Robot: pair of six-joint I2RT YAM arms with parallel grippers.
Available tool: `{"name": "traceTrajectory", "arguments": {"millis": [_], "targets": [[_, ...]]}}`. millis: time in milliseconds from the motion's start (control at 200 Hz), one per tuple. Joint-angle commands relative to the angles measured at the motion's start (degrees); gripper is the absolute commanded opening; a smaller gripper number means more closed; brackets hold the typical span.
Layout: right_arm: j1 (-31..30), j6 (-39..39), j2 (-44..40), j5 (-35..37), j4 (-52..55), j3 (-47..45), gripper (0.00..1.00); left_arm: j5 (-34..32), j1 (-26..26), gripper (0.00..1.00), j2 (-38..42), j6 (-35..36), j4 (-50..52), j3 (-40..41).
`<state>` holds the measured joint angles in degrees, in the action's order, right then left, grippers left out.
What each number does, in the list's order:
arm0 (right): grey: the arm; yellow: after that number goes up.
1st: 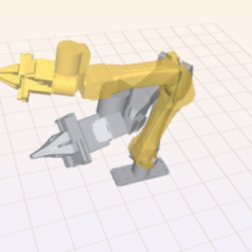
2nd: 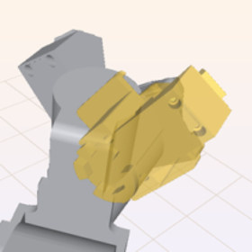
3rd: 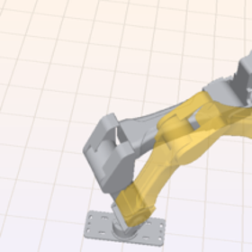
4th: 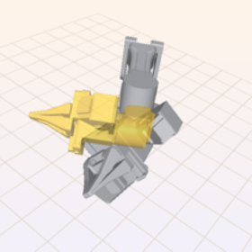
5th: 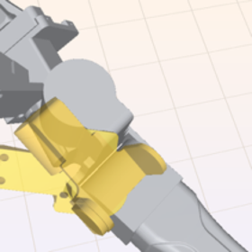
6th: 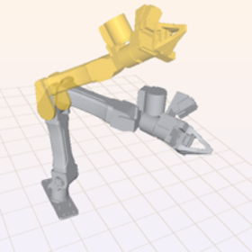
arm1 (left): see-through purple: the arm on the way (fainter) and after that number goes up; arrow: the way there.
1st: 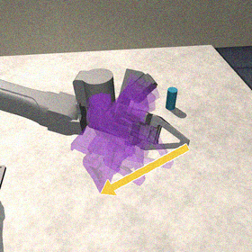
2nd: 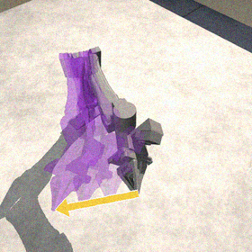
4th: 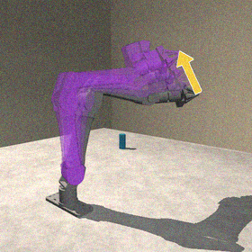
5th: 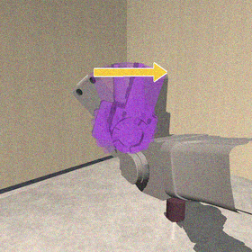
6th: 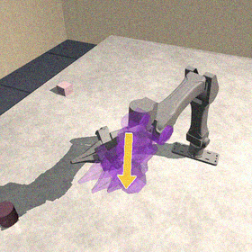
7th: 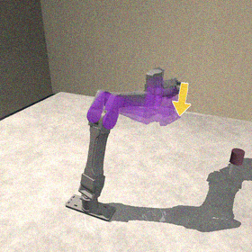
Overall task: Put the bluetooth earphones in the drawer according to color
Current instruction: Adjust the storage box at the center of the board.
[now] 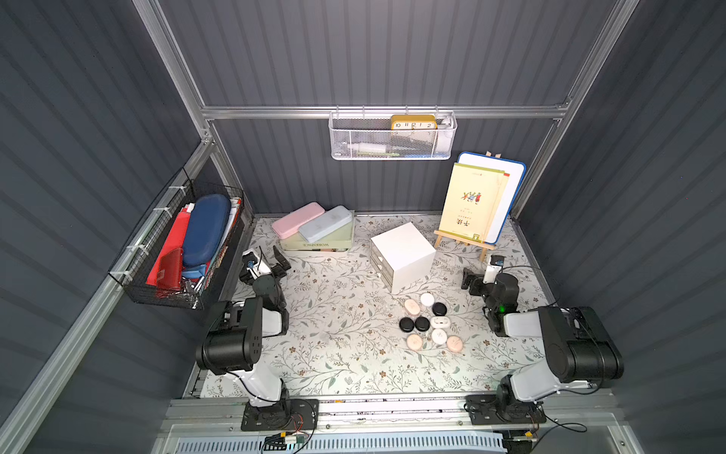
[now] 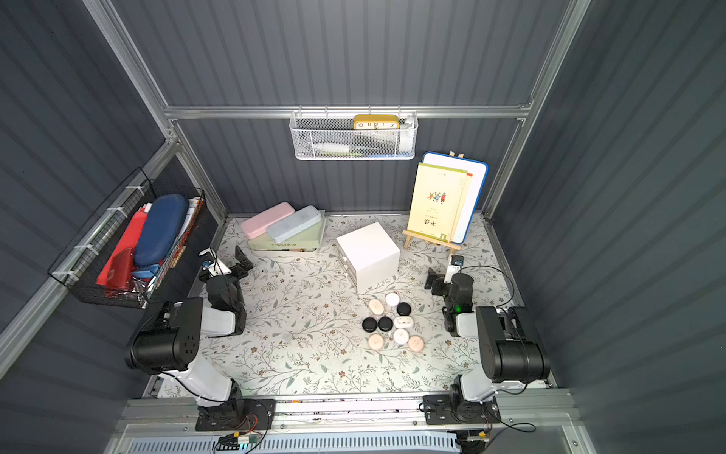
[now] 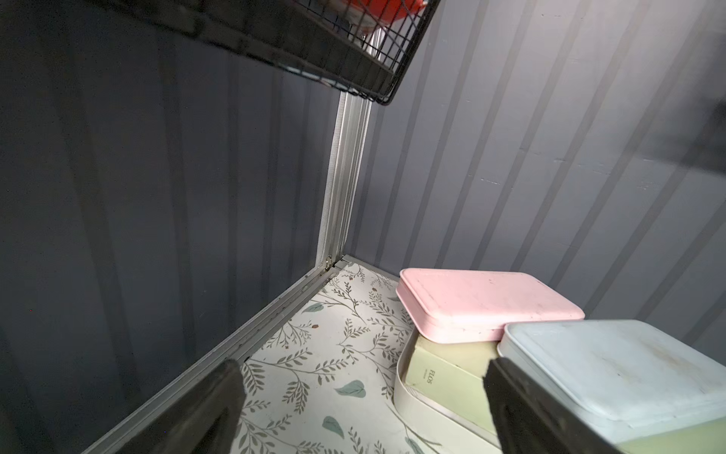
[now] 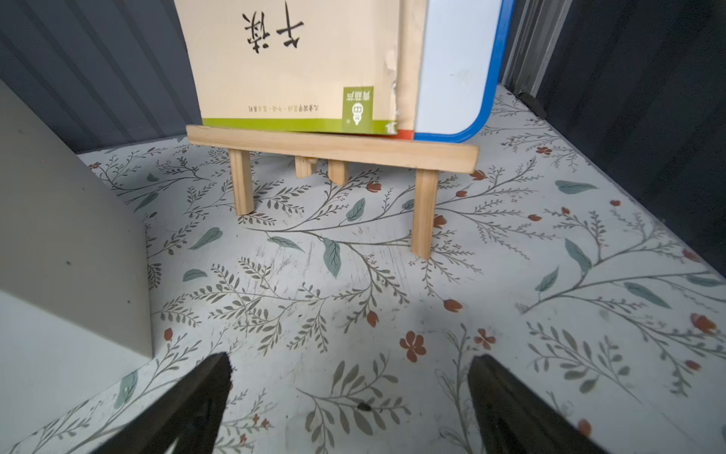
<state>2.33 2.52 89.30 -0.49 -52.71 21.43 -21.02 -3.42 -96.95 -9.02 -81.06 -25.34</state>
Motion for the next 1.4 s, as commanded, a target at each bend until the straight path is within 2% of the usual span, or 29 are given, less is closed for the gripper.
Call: {"name": "traceTrajectory", "arguments": {"millis": [0,1136,1206,1311,1396], "targets": [[0.22,0.12,0.36,-0.46,-0.82,0.73,0.99,-0.01,-0.27,0.99,-0.53,-0.48,-1.47,-0.93],[0.19,0.21,-0.13,0.0,-1.01,0.42,0.99,0.23,-0.27,0.99,-0.24,-0.04,-2.1,-0.84],[0.18,0.46,-1.65,0.58,-0.61,0.12,0.99,2.41,-0.27,0.99,1.63,1.2,2.52,-3.0],[0.15,0.53,-4.92,1.27,3.36,0.55,0.98,5.46,-0.2,0.97,5.81,2.47,17.75,-9.38],[0.13,1.1,-8.14,2.01,8.3,1.47,0.98,7.24,-0.09,0.97,9.61,2.83,20.35,-10.95]]}}
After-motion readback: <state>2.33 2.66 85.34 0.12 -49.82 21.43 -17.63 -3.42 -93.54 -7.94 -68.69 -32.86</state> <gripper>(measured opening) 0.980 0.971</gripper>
